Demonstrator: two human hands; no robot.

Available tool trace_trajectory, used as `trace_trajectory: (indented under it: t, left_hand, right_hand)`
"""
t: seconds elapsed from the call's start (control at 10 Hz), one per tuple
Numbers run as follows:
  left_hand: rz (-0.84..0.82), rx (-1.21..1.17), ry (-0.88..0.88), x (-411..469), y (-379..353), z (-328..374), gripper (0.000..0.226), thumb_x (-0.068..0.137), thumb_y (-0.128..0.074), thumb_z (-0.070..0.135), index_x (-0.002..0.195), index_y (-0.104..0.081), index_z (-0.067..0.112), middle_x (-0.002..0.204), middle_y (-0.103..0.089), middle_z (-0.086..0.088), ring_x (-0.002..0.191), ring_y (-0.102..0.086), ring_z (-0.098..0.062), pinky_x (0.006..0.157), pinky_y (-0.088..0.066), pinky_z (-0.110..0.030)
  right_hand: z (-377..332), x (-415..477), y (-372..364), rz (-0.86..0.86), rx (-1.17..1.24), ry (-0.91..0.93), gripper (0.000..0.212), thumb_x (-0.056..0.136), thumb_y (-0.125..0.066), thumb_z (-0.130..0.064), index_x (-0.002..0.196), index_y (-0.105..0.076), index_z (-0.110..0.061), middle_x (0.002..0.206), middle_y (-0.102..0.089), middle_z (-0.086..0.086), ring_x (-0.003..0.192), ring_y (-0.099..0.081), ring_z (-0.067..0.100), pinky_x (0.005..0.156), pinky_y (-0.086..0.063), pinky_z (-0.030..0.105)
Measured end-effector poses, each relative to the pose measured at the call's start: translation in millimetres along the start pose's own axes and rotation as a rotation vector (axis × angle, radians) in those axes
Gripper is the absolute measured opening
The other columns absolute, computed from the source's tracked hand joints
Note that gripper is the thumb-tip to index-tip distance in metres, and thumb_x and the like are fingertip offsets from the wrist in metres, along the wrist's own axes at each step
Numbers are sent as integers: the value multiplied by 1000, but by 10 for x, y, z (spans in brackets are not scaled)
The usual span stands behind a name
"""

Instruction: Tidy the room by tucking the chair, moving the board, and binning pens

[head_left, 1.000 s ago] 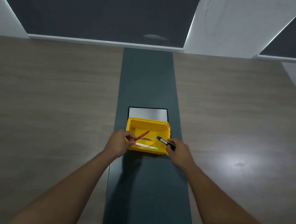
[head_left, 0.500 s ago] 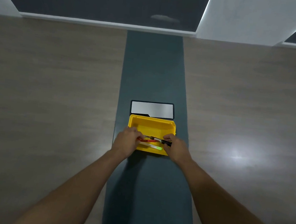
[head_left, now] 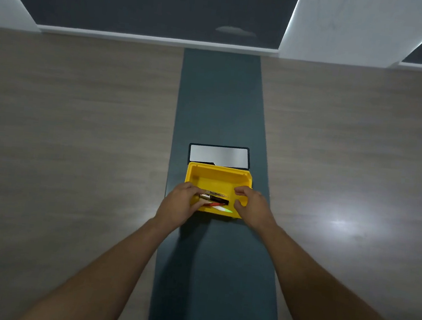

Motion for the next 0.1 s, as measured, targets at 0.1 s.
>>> trace_trajectory:
  t: [0.1]
  left_hand:
    - [20, 14, 14, -107, 20, -18, 37, 99, -68, 41, 134, -69, 25, 132, -66, 1, 120, -61, -19, 99, -52, -34]
  right_hand:
    - [8, -119, 24, 28, -2, 2, 40, 100, -67, -26, 139, -63, -20, 135, -68, 4, 127, -57, 25, 104, -49, 38]
Point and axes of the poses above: each hand's wrist, its own x-axis towards the middle knuckle, its own y-axis out of the back of the hand, z = x × y, the point moved 9 cm from there along x, towards the middle knuckle
